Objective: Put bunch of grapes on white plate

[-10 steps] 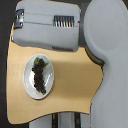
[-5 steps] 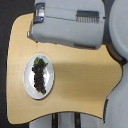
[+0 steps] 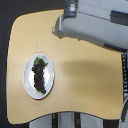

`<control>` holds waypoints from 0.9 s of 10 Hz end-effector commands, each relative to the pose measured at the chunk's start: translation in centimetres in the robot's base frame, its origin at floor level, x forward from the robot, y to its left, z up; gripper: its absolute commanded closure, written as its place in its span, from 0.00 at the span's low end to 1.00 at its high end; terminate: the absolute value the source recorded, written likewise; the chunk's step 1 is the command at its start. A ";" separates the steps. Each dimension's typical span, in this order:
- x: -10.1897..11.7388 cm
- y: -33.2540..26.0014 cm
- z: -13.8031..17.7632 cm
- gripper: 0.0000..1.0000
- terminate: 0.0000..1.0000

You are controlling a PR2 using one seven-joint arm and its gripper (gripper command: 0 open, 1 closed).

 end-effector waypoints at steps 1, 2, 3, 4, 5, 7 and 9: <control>1.2 -10.3 -0.1 0.00 0.00; 0.9 -11.7 -0.2 0.00 0.00; 0.4 -13.2 -0.3 0.00 0.00; -0.1 -15.1 -0.4 0.00 0.00; -0.4 -16.1 -0.4 0.00 0.00; -1.7 -17.4 -1.0 0.00 0.00; -2.2 -18.4 -1.2 0.00 0.00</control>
